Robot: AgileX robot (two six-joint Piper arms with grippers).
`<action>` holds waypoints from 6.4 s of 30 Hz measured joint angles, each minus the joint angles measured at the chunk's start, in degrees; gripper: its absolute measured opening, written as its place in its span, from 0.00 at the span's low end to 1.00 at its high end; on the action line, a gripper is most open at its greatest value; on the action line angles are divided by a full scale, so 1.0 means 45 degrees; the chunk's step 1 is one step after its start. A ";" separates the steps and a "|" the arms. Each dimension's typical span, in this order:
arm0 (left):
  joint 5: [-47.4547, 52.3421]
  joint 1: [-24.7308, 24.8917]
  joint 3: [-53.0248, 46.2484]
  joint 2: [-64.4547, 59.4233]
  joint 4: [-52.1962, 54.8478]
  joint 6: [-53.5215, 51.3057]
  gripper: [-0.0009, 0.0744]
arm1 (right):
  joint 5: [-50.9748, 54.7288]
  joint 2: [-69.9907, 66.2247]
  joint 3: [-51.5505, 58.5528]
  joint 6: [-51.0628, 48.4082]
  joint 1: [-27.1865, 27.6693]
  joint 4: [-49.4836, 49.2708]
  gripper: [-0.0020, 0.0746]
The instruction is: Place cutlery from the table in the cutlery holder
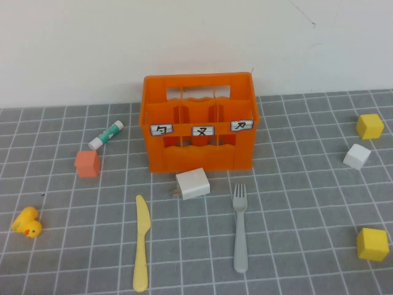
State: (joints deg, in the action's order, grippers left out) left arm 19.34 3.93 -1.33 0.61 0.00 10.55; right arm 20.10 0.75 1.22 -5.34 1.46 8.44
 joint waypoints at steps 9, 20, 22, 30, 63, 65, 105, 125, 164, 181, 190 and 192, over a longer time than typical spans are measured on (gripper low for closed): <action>0.0000 0.0000 0.0000 0.0000 0.0000 0.0000 0.01 | 0.0000 0.0000 0.0000 0.0000 0.0000 0.0000 0.02; 0.0000 0.0000 0.0000 0.0000 0.0000 0.0000 0.01 | 0.0000 0.0000 0.0000 0.0000 0.0000 0.0000 0.02; 0.0000 0.0000 0.0000 0.0000 0.0000 0.0000 0.01 | 0.0000 0.0000 0.0000 0.0000 0.0000 0.0000 0.02; 0.0000 0.0000 0.0000 0.0000 0.0000 0.0000 0.01 | 0.0000 0.0000 0.0000 0.0000 0.0000 0.0000 0.02; -0.5083 0.0000 -0.0075 0.0000 0.0434 -0.0207 0.01 | -0.7779 0.0000 0.0089 0.0000 0.0000 0.0006 0.02; -0.6588 0.0000 -0.0075 0.0000 0.0434 -0.0207 0.01 | -0.9210 0.0000 0.0089 0.0000 0.0000 0.0030 0.02; 0.1821 0.0000 0.6799 -0.4746 0.0927 0.2203 0.01 | 0.3781 -0.5163 -0.6523 -0.4230 0.0000 -0.4356 0.02; 0.6479 0.1556 0.9854 -1.5018 -0.7566 -0.6195 0.01 | 0.5851 -0.7832 -0.6230 -0.8566 0.0000 -0.6411 0.02; 0.2351 0.6273 1.2306 -2.2226 0.2248 0.5024 0.45 | 0.4697 -0.7832 -0.4983 -0.8582 0.0000 -0.6650 0.02; 0.2235 0.6352 1.2355 -2.2406 0.5530 0.7073 0.14 | 0.4697 -0.7832 -0.4983 -0.8757 0.0000 -0.6856 0.02; 0.2506 0.6352 1.2355 -2.2139 0.5721 0.8121 0.02 | 0.4697 -0.7832 -0.4983 -0.8947 0.0000 -0.6952 0.02; 0.2841 0.6352 1.2355 -2.1876 0.5697 0.8243 0.02 | 0.4697 -0.7832 -0.4983 -0.8947 0.0000 -0.6952 0.02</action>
State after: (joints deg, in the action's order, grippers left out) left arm 32.13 32.51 54.27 -97.83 25.63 47.64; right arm 41.23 -34.50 -21.20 -45.60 1.46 -22.84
